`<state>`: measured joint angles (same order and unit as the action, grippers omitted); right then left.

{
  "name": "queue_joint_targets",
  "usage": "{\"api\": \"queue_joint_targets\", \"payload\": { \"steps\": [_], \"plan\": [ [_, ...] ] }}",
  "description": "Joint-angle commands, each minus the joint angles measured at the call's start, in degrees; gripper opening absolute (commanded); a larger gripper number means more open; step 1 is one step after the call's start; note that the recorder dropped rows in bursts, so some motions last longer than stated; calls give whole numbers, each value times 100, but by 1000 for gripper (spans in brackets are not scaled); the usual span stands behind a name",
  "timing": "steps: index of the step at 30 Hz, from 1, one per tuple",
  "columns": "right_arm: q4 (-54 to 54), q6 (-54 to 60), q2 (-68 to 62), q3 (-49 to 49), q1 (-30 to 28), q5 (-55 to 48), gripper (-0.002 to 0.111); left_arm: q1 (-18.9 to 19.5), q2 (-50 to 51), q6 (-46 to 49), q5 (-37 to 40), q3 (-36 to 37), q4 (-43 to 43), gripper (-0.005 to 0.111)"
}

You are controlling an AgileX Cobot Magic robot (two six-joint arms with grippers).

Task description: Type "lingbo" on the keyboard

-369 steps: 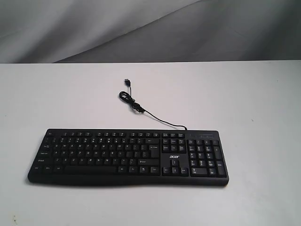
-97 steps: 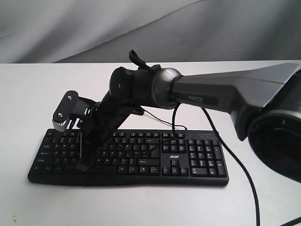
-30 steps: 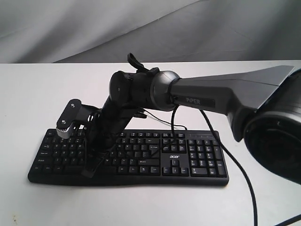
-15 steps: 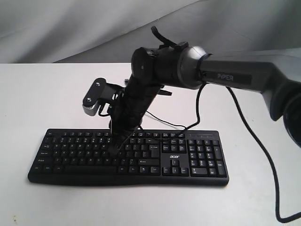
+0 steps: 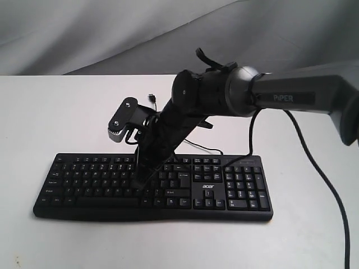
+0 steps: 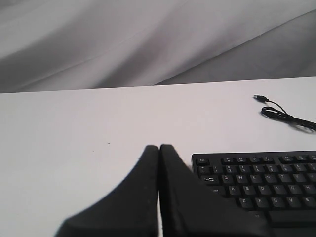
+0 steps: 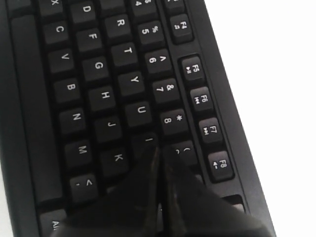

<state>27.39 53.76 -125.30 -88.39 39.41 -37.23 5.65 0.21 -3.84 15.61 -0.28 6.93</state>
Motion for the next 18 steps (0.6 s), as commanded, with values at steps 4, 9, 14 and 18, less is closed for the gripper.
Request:
{"api": "queue_joint_targets", "payload": {
  "steps": [4, 9, 14, 18],
  "plan": [
    [62, 61, -27, 26, -19, 56, 0, 6, -21, -12, -41, 28, -21, 1],
    [62, 80, -19, 26, -19, 56, 0, 6, -21, -12, -41, 28, -21, 1],
    [62, 73, -96, 26, -19, 56, 0, 6, -21, -12, -41, 28, -21, 1],
    [24, 83, -158, 26, -19, 56, 0, 6, -21, -12, -41, 28, -21, 1]
  ]
}}
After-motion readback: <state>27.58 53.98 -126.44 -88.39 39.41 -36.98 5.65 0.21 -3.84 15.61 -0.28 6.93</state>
